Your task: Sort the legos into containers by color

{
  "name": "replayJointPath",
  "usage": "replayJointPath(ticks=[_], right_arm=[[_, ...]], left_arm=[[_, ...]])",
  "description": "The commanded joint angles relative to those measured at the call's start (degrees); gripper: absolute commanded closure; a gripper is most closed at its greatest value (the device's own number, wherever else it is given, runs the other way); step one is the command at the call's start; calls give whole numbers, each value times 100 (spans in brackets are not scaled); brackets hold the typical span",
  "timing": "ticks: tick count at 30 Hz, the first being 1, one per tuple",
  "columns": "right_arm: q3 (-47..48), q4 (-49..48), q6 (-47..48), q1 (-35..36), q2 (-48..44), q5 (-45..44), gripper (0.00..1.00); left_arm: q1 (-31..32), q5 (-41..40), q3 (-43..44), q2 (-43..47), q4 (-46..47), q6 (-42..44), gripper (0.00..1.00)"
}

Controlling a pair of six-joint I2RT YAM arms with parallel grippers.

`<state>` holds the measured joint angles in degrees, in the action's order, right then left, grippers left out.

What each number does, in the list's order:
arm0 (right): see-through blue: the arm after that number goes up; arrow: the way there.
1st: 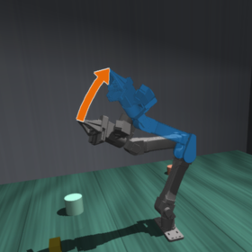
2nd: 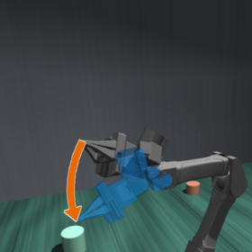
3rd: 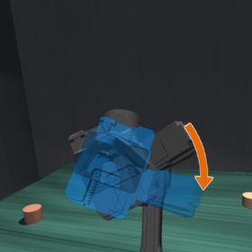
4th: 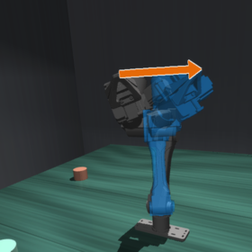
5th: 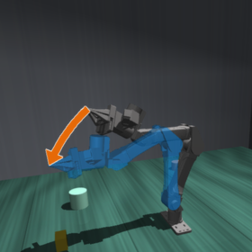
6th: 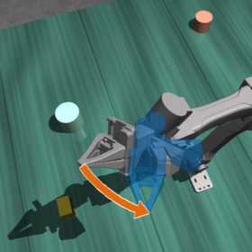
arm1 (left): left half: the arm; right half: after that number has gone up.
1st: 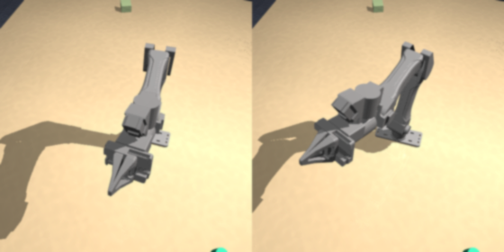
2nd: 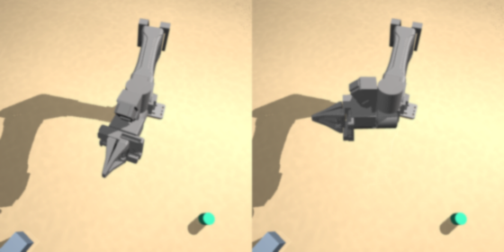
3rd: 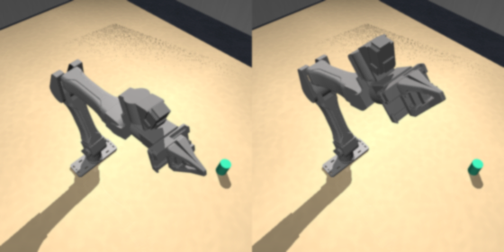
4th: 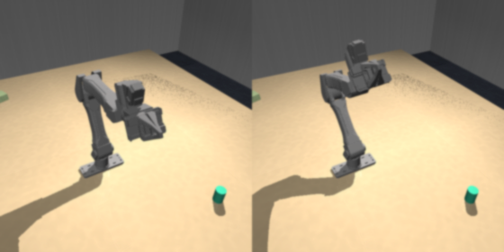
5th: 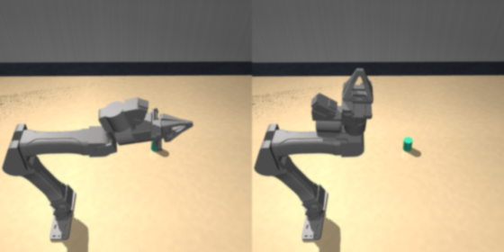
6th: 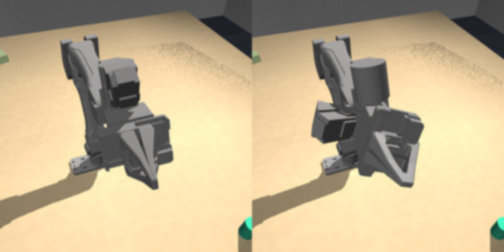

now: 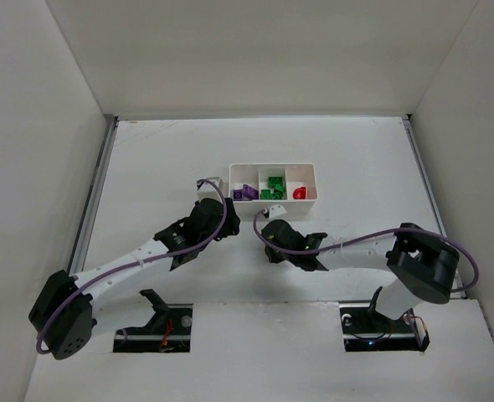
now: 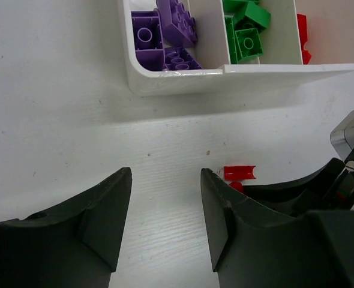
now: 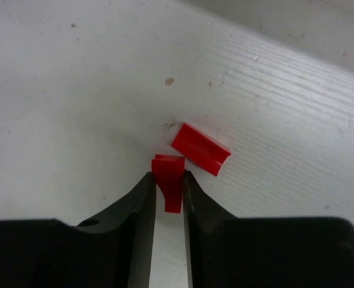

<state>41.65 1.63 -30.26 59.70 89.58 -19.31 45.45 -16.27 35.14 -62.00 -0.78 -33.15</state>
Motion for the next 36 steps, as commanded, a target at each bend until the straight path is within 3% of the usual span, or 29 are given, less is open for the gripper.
replayJointPath(ticks=[1, 6, 10, 19, 21, 25, 27, 36], right_arm=[[186, 224, -15, 107, -387, -108, 76], [221, 391, 143, -24, -1459, -143, 77], [387, 321, 266, -769, -2040, -380, 76], [1073, -426, 389, -2335, -1207, -495, 75], [1222, -532, 424, -2528, -944, -521, 70], [1328, -611, 398, -2705, -872, -521, 46], [1267, -699, 381, -2688, -1029, -495, 38], [-32, -1103, 73, -2591, -2338, -574, 35]], left_arm=[[-24, 45, -51, 171, 78, 45, 52], [178, 116, 20, -5, 112, 133, 51], [494, 89, 107, -268, 262, 194, 49], [1215, -130, 406, -1147, 903, 388, 47], [1277, -148, 494, -1323, 1017, 440, 47], [1365, -148, 705, -1683, 1097, 537, 46], [1426, -148, 836, -1903, 1106, 581, 46], [1752, -438, 1311, -2756, 1036, 880, 46]])
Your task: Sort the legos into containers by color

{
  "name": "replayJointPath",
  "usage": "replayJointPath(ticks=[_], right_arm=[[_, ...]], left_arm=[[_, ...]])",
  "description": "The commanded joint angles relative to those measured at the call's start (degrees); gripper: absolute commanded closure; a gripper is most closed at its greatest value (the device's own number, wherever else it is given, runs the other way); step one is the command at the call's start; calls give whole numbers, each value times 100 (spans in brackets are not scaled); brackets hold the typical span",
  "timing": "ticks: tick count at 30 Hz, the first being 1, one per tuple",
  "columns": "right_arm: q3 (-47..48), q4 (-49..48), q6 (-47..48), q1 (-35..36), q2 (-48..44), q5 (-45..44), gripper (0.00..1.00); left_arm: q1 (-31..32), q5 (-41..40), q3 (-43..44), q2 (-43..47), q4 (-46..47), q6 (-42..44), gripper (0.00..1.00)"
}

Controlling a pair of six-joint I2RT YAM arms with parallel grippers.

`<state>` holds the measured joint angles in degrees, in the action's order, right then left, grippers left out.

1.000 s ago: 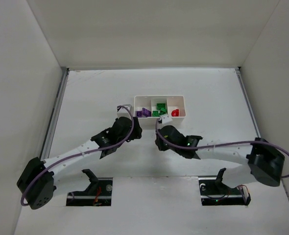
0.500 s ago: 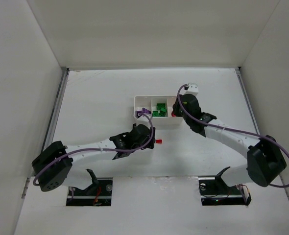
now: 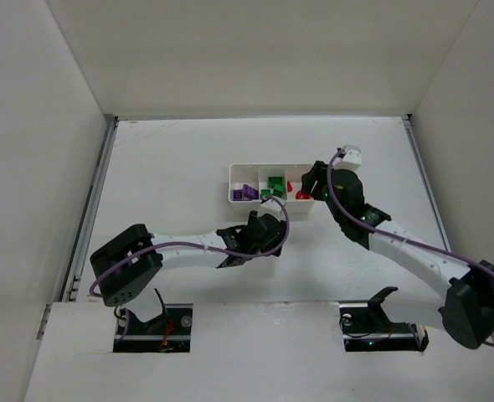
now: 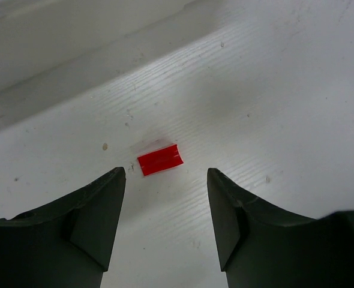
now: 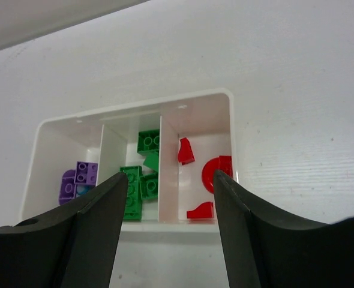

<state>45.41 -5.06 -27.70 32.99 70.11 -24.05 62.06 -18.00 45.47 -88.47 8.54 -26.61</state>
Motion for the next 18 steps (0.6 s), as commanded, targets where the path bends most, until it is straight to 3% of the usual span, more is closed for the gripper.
replayJointPath(ticks=[1, 18], right_arm=[[-558, -495, -218, 80, -540, -82, 35], [-1025, -549, -394, 62, -911, 50, 35]], left_arm=[[117, -309, 313, -179, 104, 296, 46], [126, -468, 471, -1049, 139, 481, 48]])
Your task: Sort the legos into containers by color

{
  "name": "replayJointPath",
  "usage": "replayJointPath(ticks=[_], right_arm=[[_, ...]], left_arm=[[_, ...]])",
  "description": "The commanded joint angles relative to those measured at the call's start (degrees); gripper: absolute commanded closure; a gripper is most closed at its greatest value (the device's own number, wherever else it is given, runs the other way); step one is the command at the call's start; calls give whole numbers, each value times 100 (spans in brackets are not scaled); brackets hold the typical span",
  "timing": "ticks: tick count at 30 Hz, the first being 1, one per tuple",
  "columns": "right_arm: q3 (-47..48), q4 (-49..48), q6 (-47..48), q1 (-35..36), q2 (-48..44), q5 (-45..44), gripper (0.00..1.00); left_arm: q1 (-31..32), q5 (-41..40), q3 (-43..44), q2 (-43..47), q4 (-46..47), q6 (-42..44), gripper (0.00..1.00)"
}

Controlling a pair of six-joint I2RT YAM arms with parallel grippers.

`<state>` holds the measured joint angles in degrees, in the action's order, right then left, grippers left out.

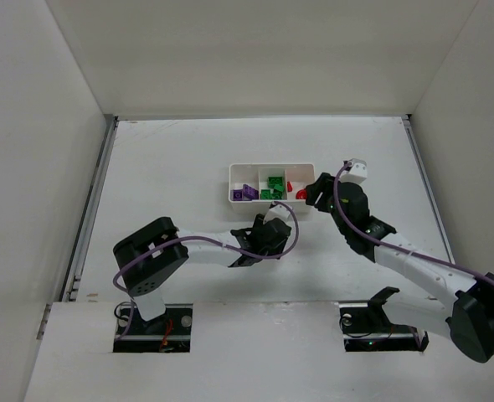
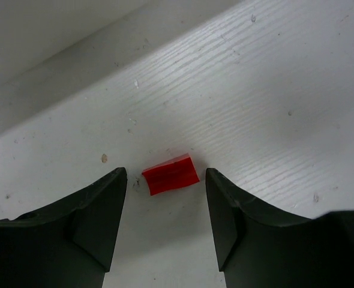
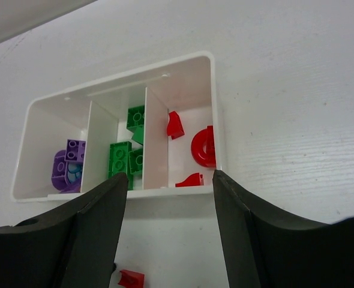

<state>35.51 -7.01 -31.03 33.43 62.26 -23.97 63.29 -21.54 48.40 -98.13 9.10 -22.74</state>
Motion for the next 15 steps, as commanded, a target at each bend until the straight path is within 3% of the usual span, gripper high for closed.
replayJointPath(ticks=[1, 7, 15], right_arm=[[-44, -354, -61, 19, -126, 41, 35], [-61, -354, -61, 19, -162, 41, 35], [-166, -363, -184, -43, -319, -143, 35]], left_arm=[[4, -114, 187, -119, 92, 103, 50], [12, -8, 170, -163, 21, 60, 71], [-40, -8, 82, 547, -146, -2, 75]])
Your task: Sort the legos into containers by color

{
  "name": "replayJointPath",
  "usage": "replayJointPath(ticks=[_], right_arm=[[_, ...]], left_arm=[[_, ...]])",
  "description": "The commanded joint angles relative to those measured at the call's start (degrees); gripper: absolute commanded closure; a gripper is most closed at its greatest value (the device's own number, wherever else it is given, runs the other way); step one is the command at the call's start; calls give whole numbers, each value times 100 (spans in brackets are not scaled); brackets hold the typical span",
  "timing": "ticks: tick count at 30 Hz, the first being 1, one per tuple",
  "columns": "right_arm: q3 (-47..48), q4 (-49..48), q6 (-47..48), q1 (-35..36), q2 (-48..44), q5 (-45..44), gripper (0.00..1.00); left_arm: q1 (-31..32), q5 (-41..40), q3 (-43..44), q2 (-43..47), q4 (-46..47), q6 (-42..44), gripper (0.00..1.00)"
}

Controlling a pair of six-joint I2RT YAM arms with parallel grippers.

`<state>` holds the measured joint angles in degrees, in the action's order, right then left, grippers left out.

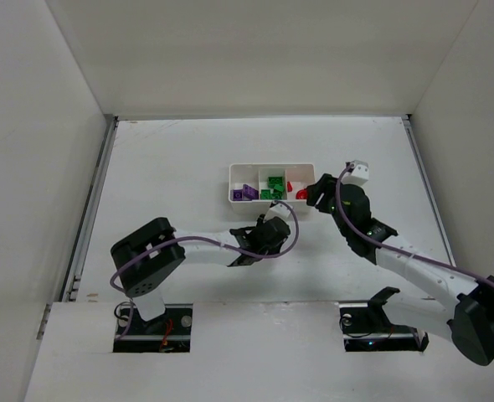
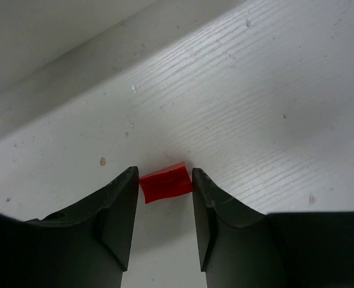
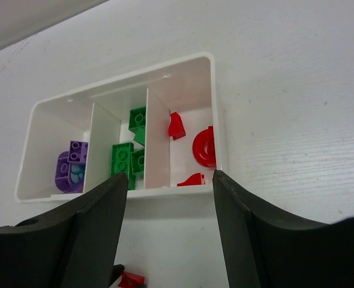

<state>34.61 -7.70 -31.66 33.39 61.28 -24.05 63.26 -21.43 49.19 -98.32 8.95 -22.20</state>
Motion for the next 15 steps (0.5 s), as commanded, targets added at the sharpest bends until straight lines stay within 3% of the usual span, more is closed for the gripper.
replayJointPath(ticks=[1, 6, 11, 15], right_arm=[[-121, -302, -165, -91, -291, -204, 35], [-463, -319, -560, -530, -704, -635, 35], [-762, -258, -1069, -1066, -1020, -627, 65], [-965, -275, -1299, -1330, -1407, -417, 72]], left_arm=[[-64, -28, 29, 743, -156, -57, 75], [-231, -2, 415, 1438, -140, -4, 74], [-521, 113, 1214, 1080, 220, 241, 73], [-811, 235, 1987, 289, 327, 391, 72]])
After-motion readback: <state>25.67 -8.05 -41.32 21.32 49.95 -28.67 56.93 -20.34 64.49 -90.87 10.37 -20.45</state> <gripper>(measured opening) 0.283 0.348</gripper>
